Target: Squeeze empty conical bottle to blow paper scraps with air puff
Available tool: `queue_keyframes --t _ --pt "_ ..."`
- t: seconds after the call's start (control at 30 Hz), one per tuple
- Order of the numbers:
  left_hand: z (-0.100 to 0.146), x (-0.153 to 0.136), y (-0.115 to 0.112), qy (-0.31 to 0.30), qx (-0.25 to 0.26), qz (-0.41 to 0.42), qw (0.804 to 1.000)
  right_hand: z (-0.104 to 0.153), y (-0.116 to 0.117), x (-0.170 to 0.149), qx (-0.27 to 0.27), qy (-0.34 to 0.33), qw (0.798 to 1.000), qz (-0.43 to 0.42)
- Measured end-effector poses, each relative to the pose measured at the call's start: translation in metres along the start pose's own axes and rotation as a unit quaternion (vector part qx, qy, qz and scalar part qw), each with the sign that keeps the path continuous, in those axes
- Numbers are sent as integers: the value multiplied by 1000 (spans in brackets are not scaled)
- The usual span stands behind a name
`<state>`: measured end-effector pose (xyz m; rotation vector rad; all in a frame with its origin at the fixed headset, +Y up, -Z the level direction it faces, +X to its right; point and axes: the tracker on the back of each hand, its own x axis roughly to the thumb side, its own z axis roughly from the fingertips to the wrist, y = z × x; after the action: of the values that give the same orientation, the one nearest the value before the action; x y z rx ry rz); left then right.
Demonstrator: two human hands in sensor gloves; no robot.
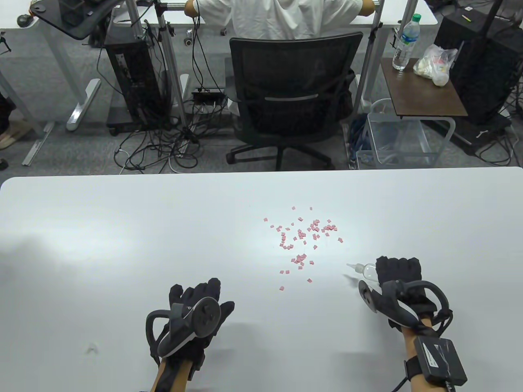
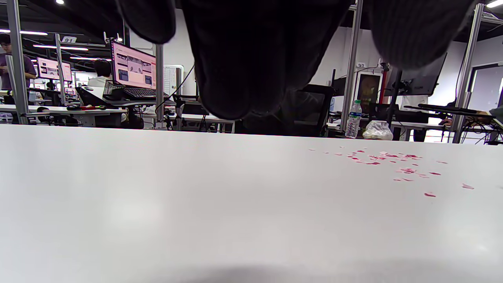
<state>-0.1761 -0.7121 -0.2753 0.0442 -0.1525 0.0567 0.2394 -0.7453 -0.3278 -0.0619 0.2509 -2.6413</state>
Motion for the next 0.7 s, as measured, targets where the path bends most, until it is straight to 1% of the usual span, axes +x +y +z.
queue_keyframes --t 0.1,0.23,0.37,0.43,0.5,0.53,0.57,0.7 --pt "0 0 0 0 0 1 1000 4 -1 1 -32 -13 999 -20" --pt "0 0 0 -1 -1 -1 1000 4 0 3 -15 -26 999 -18" --pt "0 0 0 0 0 0 1000 1 0 0 -7 15 1000 10" --pt "0 0 0 0 1 0 1000 -1 1 -3 8 37 999 25" --pt "0 0 0 1 0 0 1000 -4 2 -5 36 47 998 17" --pt "-1 0 0 1 0 0 1000 -4 2 -7 19 59 998 19" --pt "0 0 0 1 -1 0 1000 -4 2 -9 16 66 998 16" --pt "0 0 0 0 -1 0 1000 -6 5 -16 49 93 994 -6"
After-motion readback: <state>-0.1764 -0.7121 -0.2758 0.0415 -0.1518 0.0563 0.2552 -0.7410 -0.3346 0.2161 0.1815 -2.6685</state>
